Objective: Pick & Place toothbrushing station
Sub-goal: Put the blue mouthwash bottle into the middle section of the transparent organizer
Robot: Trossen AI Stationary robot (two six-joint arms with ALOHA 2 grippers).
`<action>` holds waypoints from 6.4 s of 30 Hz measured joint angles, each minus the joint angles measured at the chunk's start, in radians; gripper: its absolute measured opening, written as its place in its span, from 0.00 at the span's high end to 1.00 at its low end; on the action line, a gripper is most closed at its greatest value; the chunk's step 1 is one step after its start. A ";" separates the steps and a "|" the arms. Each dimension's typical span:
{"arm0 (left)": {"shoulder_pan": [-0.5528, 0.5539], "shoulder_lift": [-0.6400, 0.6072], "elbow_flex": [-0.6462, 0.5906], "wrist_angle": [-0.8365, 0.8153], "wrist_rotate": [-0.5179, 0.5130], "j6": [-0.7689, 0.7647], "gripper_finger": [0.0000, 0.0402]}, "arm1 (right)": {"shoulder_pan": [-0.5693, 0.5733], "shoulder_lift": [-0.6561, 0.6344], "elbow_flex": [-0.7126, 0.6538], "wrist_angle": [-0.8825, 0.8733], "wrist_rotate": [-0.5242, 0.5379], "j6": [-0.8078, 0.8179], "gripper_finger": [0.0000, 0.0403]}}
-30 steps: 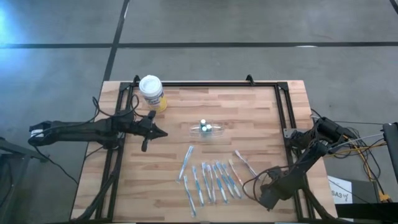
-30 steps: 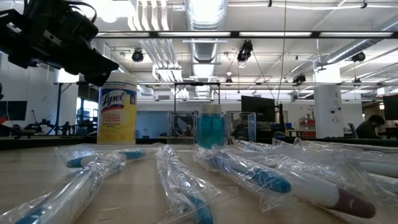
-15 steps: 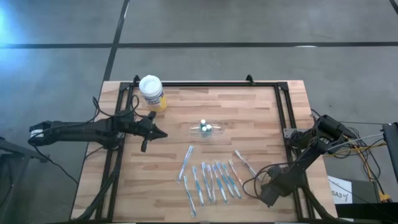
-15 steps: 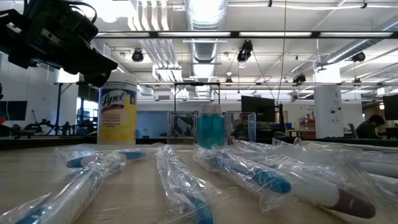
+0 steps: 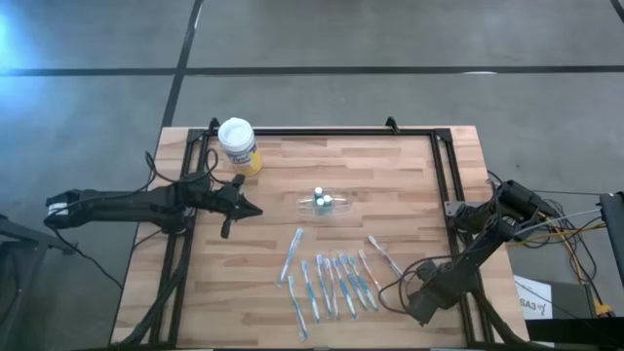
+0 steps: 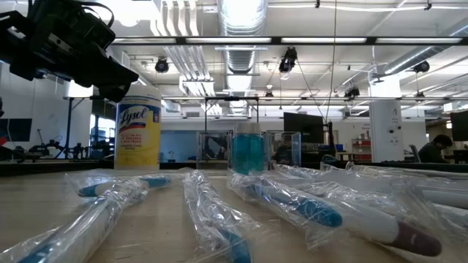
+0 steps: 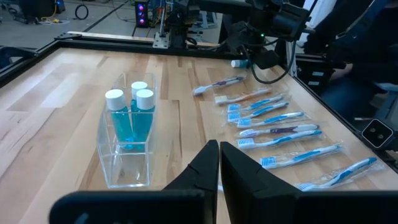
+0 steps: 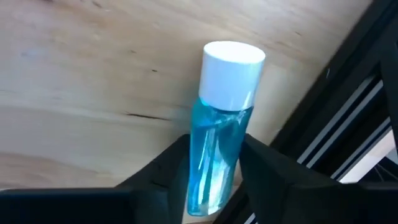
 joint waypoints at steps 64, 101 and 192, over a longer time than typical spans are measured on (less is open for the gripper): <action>-0.003 0.057 0.323 -0.330 0.087 0.018 0.86 | -0.715 -0.094 -0.028 1.305 0.637 -2.130 0.81; -0.323 0.967 1.454 -1.155 -0.403 0.040 0.53 | -0.867 -0.093 -0.066 1.450 0.276 -2.284 0.81; -0.319 0.970 1.405 -1.070 -0.328 0.357 0.76 | -0.869 -0.147 -0.071 1.424 0.306 -2.270 0.39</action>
